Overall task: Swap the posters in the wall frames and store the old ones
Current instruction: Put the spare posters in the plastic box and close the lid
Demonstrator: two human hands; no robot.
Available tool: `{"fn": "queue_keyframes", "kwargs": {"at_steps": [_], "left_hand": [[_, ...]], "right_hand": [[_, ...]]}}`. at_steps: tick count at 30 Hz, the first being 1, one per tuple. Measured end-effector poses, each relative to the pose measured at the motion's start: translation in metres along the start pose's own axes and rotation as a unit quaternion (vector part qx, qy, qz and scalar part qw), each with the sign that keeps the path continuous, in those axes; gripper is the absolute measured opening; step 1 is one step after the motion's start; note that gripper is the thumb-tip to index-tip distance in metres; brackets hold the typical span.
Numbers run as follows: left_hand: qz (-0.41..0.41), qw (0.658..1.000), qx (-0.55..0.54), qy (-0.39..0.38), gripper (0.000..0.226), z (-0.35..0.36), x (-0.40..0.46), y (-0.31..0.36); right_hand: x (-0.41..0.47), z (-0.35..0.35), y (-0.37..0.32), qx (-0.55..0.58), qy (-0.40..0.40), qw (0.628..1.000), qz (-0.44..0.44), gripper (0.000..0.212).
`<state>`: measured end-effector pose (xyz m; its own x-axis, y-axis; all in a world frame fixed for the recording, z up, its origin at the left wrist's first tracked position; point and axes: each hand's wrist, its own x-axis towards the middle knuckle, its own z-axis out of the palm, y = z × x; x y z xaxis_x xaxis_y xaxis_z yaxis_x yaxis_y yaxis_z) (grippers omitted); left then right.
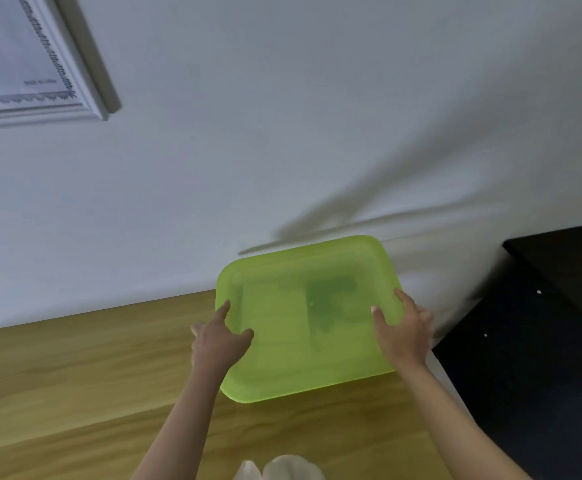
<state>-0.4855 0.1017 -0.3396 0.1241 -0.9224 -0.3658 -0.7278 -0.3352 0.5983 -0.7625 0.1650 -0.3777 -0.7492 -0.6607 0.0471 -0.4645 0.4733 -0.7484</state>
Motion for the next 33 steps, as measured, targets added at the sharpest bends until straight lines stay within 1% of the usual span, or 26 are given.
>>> {"fn": "queue_keyframes", "kwargs": {"at_steps": [7,11,16,20,27,30,33], "left_hand": [[-0.036,0.999,0.037,-0.01,0.078,0.009,0.021,0.011],[-0.043,0.997,0.062,-0.009,0.078,0.012,0.024,0.011],[-0.043,0.996,0.079,-0.007,0.078,0.012,0.025,0.012],[-0.043,0.996,0.083,0.0,0.077,0.014,0.021,0.012],[-0.042,0.995,0.091,-0.001,0.076,0.016,0.02,0.013],[-0.037,0.992,0.123,0.0,0.076,0.018,0.021,0.011],[-0.042,0.992,0.117,-0.001,0.076,0.017,0.022,0.011]], "right_hand": [[0.019,0.02,0.005,-0.017,-0.019,0.999,0.022,0.06],[0.019,0.026,0.01,-0.047,-0.026,0.998,0.033,0.059],[0.015,0.028,0.01,-0.067,-0.033,0.996,0.05,0.059],[0.019,0.025,0.006,-0.086,-0.053,0.993,0.062,0.058],[0.024,0.022,0.004,-0.106,-0.075,0.99,0.058,0.06],[0.025,0.023,0.003,-0.118,-0.08,0.988,0.057,0.06],[0.024,0.024,0.006,-0.123,-0.091,0.987,0.054,0.061]]}}
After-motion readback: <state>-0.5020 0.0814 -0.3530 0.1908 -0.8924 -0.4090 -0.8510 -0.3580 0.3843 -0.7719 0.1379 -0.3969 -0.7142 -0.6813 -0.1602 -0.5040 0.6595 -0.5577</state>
